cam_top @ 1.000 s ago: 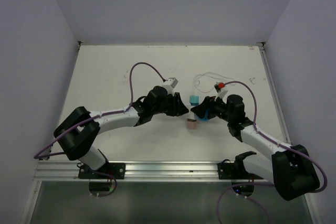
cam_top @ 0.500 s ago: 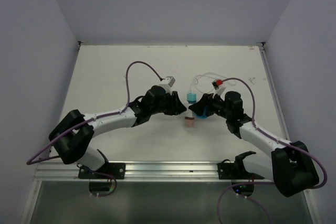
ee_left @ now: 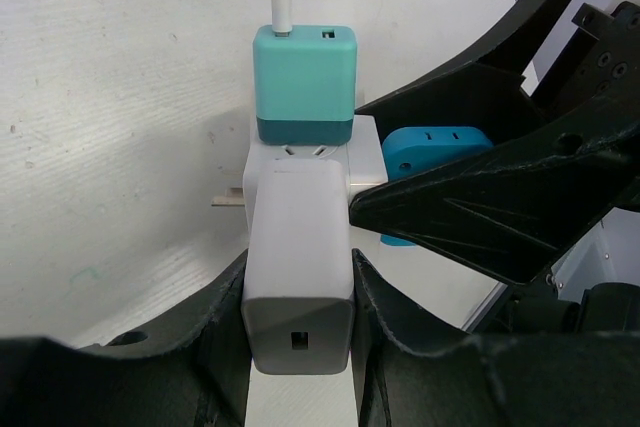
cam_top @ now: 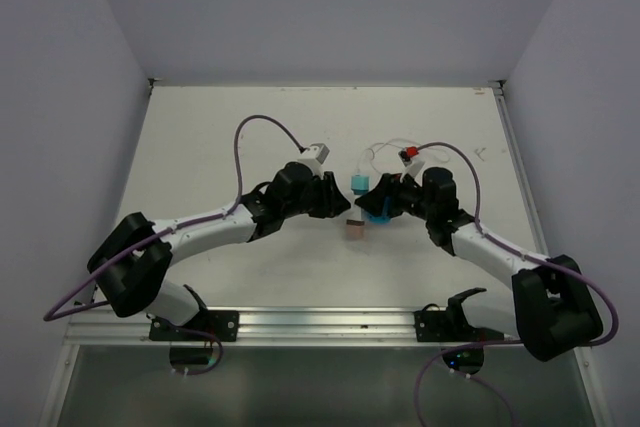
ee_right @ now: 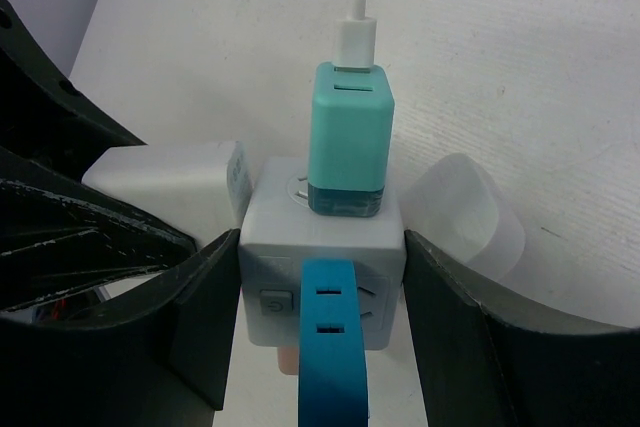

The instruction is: Pull the plug off the socket

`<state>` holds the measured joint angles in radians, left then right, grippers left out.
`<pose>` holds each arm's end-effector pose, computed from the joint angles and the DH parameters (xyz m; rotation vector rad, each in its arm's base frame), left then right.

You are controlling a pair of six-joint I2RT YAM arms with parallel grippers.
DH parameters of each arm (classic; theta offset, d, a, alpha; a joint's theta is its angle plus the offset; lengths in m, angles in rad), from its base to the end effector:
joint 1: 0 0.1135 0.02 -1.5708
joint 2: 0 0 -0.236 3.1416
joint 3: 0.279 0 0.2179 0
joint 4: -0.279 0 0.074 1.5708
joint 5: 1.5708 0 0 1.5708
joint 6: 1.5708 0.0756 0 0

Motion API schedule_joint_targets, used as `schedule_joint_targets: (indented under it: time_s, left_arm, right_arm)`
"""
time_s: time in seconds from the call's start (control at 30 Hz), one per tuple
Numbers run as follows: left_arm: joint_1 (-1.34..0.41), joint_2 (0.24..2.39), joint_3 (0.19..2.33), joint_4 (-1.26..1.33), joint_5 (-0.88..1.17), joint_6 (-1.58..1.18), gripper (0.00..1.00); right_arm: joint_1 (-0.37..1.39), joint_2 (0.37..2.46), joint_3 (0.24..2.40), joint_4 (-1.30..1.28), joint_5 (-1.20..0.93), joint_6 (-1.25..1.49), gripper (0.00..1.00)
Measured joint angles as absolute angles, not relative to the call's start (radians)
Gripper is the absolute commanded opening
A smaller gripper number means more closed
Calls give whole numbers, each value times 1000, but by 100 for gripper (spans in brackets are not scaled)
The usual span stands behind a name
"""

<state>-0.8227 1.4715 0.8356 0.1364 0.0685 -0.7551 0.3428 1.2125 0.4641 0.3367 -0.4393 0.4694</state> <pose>0.2220 -0.2468 0.2006 0.1212 2.2357 -0.9968 0.2360 0.1184 0.1790 -0.1691 2.0626 0.9494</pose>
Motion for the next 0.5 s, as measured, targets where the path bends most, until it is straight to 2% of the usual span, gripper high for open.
schedule_joint_targets:
  time_s: [0.5]
  left_arm:
    - [-780, 1465, 915, -26, 101, -736, 0]
  right_arm:
    - [374, 1261, 511, 328, -410, 476, 0]
